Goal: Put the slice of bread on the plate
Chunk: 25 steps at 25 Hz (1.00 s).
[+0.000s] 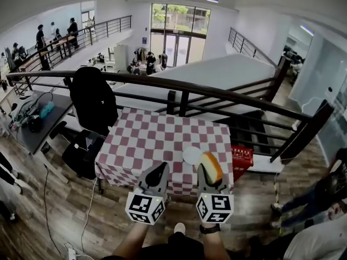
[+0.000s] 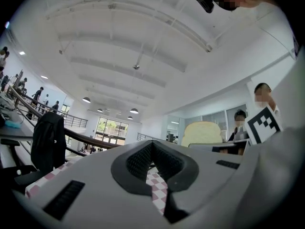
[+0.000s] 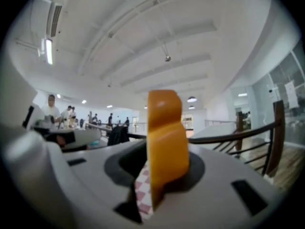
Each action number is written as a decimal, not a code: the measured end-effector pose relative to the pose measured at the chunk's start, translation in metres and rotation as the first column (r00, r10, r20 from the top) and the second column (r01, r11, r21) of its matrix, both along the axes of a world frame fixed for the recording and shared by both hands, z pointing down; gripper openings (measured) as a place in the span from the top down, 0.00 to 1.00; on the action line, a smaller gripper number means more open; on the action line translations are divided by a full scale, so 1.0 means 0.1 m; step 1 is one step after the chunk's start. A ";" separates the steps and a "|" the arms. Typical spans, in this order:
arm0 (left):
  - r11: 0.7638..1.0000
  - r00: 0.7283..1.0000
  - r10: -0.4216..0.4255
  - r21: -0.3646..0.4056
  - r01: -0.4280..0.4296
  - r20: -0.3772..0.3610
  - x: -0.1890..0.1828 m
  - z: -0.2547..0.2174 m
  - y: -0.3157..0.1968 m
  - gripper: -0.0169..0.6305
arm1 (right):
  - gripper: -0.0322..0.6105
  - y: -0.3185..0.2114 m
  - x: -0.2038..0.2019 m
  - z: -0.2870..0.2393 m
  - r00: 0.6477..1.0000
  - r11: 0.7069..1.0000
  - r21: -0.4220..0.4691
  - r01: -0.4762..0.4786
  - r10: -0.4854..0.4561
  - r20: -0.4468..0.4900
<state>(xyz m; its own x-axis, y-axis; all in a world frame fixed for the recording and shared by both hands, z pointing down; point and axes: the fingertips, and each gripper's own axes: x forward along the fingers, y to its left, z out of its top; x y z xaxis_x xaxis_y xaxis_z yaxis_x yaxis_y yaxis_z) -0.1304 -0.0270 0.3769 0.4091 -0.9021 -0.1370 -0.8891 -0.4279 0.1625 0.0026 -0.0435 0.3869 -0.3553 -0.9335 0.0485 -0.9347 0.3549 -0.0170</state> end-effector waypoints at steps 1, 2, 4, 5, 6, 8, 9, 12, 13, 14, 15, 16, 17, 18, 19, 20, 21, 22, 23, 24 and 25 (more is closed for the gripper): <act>1.000 1.000 -0.002 0.000 0.002 -0.018 0.05 -0.06 -0.16 0.95 | 0.79 -0.20 0.11 -0.05 1.000 1.000 0.009 -0.019 0.019 -0.017; 1.000 0.999 -0.004 -0.006 0.004 -0.037 0.11 -0.10 -0.32 0.95 | 0.79 -0.38 0.22 -0.11 0.999 0.999 0.018 -0.032 0.032 -0.023; 0.999 0.998 -0.009 -0.031 0.007 -0.059 0.22 -0.10 -0.60 0.95 | 0.79 -0.69 0.45 -0.21 0.999 0.999 0.032 -0.040 0.040 0.005; 0.999 0.998 -0.014 -0.037 0.012 -0.058 0.29 -0.09 -0.72 0.95 | 0.79 -0.81 0.57 -0.24 0.999 0.998 0.038 -0.043 0.042 0.027; 0.999 0.998 -0.020 -0.035 0.018 -0.051 0.36 -0.07 -0.83 0.95 | 0.79 -0.93 0.68 -0.25 0.998 0.998 0.043 -0.048 0.046 0.045; 0.999 0.999 -0.034 -0.030 0.033 -0.029 0.49 0.00 -0.99 0.95 | 0.79 -1.12 0.85 -0.18 0.996 0.998 0.037 -0.058 0.055 0.063; 0.999 0.999 -0.039 -0.034 0.038 -0.017 0.55 0.05 -1.06 0.95 | 0.79 -1.20 0.89 -0.11 0.996 0.998 0.025 -0.061 0.060 0.065; 0.997 1.000 -0.016 -0.077 0.017 0.009 0.73 0.30 -1.25 0.95 | 0.79 -1.35 0.92 0.20 0.997 0.998 -0.049 -0.051 0.053 0.057; 0.995 1.000 0.006 -0.098 -0.005 0.009 0.80 0.39 -1.32 0.95 | 0.79 -1.39 0.90 0.31 0.998 0.996 -0.080 -0.035 0.040 0.058; 0.992 1.000 0.030 -0.121 -0.029 0.006 0.86 0.48 -1.38 0.95 | 0.79 -1.44 0.87 0.42 0.998 0.994 -0.111 -0.015 0.022 0.060; 0.988 0.999 0.049 -0.143 -0.048 0.003 0.91 0.56 -1.42 0.95 | 0.79 -1.49 0.84 0.51 0.998 0.990 -0.140 0.004 0.005 0.065; 0.985 0.998 0.061 -0.163 -0.060 0.002 0.94 0.64 -1.47 0.95 | 0.79 -1.54 0.82 0.58 0.997 0.986 -0.164 0.021 -0.010 0.070; 0.981 0.998 0.070 -0.180 -0.067 0.007 0.96 0.71 -1.50 0.95 | 0.79 -1.60 0.80 0.64 0.997 0.982 -0.184 0.034 -0.020 0.076; 0.978 0.996 0.083 -0.196 -0.077 0.020 0.97 0.79 -1.55 0.95 | 0.79 -1.66 0.78 0.69 0.996 0.979 -0.199 0.043 -0.028 0.080; 0.972 0.993 0.108 -0.212 -0.097 0.040 1.00 0.86 -1.60 0.95 | 0.79 -1.73 0.76 0.73 0.996 0.976 -0.210 0.051 -0.035 0.083; 0.965 0.988 0.142 -0.230 -0.123 0.066 1.04 0.94 -1.66 0.95 | 0.79 -1.79 0.74 0.77 0.996 0.974 -0.219 0.061 -0.044 0.083; 0.958 0.981 0.172 -0.249 -0.144 0.093 1.07 1.02 -1.72 0.95 | 0.79 -1.85 0.71 0.81 0.995 0.971 -0.228 0.071 -0.054 0.080; 0.952 0.975 0.187 -0.267 -0.150 0.117 1.08 1.11 -1.79 0.95 | 0.79 -1.90 0.67 0.85 0.995 0.968 -0.238 0.079 -0.063 0.073; 0.948 0.973 0.187 -0.284 -0.143 0.133 1.08 1.19 -1.86 0.95 | 0.79 -1.96 0.64 0.91 0.996 0.965 -0.250 0.081 -0.067 0.064; 0.945 0.974 0.180 -0.301 -0.131 0.140 1.06 1.27 -1.93 0.95 | 0.79 -2.01 0.62 0.96 0.996 0.962 -0.262 0.078 -0.067 0.053; 0.941 0.975 0.170 -0.316 -0.118 0.141 1.04 1.35 -2.00 0.95 | 0.79 -2.06 0.62 1.01 0.997 0.959 -0.272 0.072 -0.062 0.044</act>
